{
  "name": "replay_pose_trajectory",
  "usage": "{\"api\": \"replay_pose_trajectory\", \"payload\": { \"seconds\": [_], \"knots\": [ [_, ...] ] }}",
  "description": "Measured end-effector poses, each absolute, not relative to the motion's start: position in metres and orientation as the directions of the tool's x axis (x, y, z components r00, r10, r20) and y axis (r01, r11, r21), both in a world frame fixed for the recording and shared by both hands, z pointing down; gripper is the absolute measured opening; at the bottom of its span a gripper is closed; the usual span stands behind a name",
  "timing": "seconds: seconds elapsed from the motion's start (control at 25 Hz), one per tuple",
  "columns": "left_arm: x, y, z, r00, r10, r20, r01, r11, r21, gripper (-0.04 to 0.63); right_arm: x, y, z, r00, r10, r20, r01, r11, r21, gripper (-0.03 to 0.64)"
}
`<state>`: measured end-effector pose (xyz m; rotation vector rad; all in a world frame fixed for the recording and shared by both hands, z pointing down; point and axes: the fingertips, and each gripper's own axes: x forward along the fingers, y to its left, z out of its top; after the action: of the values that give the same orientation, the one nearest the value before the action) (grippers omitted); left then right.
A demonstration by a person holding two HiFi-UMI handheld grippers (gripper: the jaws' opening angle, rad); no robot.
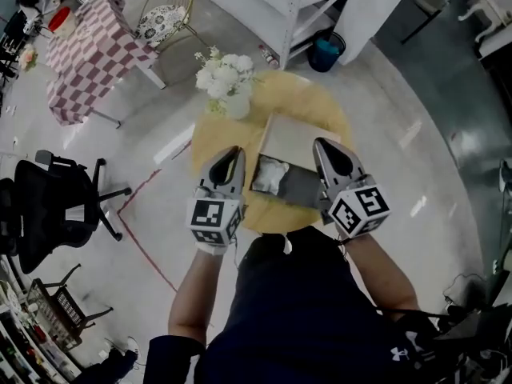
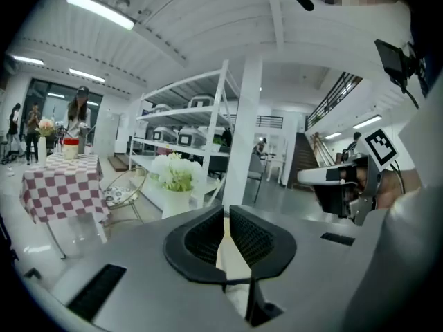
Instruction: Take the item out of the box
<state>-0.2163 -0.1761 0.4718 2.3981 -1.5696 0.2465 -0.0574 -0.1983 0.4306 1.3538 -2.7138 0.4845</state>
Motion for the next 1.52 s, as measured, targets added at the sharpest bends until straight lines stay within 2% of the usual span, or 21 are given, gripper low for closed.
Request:
{"api": "replay_pose_trajectory", "payload": {
  "seconds": [0.36,0.6,0.88,1.32,1.52],
  "knots": [
    [-0.174,-0.175,0.559,0.505,-0.679,0.534,-0.825,-0.562,0.066,0.043,-0.041,-0.212,0.467,-0.613,-0.748,0.255,-0.784,0.536,-0.313,0.008],
    [-0.163,-0.168,0.609,0.493,-0.578,0.650,-0.809,-0.580,0.098,0.094,-0.030,-0.217,0.479,-0.612,-0.744,0.268,-0.783,0.523,-0.336,0.008],
    [-0.150,-0.150,0.663,0.417,-0.432,0.799,-0.721,-0.693,0.001,0.094,-0.016,-0.215,0.495,-0.597,-0.749,0.286,-0.791,0.491,-0.365,0.008],
    [-0.130,-0.138,0.715,0.332,-0.255,0.908,-0.586,-0.810,-0.013,0.094,0.025,-0.213,0.497,-0.526,-0.800,0.288,-0.833,0.416,-0.366,0.008],
    [-0.125,-0.136,0.728,0.275,-0.210,0.938,-0.562,-0.827,-0.020,0.094,0.040,-0.210,0.501,-0.502,-0.812,0.296,-0.842,0.383,-0.379,0.008]
  ]
}}
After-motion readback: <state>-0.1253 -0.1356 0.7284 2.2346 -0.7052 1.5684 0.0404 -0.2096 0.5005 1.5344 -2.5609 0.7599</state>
